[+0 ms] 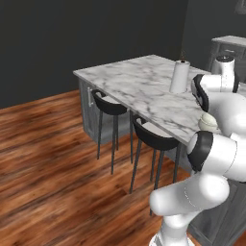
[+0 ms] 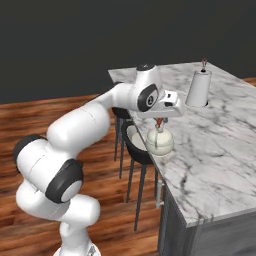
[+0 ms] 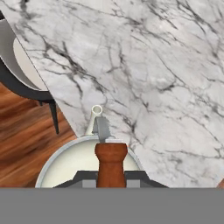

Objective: The kettle is done boiling. Turn off the stove, then wait for 300 timesteps before moving the kettle to the dining table.

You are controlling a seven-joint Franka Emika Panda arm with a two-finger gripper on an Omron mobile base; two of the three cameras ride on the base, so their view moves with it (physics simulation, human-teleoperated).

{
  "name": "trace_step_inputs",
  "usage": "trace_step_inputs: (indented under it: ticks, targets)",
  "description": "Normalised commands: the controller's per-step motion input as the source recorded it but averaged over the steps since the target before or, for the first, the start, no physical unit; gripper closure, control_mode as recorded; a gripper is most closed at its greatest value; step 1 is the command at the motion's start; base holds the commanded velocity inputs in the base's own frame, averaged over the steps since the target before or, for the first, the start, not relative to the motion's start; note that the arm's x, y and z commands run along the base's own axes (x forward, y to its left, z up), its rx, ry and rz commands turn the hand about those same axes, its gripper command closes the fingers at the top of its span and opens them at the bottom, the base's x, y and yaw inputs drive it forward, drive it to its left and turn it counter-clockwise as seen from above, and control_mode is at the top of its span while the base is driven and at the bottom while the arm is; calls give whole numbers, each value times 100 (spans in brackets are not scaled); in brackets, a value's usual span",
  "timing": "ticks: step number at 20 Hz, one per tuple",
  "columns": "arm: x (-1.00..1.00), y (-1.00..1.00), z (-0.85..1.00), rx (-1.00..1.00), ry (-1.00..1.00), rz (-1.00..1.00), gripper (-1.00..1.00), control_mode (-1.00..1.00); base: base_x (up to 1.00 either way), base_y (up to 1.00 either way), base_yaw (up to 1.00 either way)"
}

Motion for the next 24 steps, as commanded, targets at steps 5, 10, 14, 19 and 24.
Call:
trace_step_inputs:
  ticks: [5, 10, 14, 19, 24]
  targets:
    - [17, -3, -17, 5, 0, 0, 100, -100, 0, 0, 0]
    - [20, -2, -15, 3, 0, 0, 100, -100, 0, 0, 0]
    - [23, -1, -14, 0, 0, 0, 100, -100, 0, 0, 0]
    - [26, 0, -14, 0, 0, 0, 100, -100, 0, 0, 0]
    - [22, 0, -14, 0, 0, 0, 100, -100, 0, 0, 0]
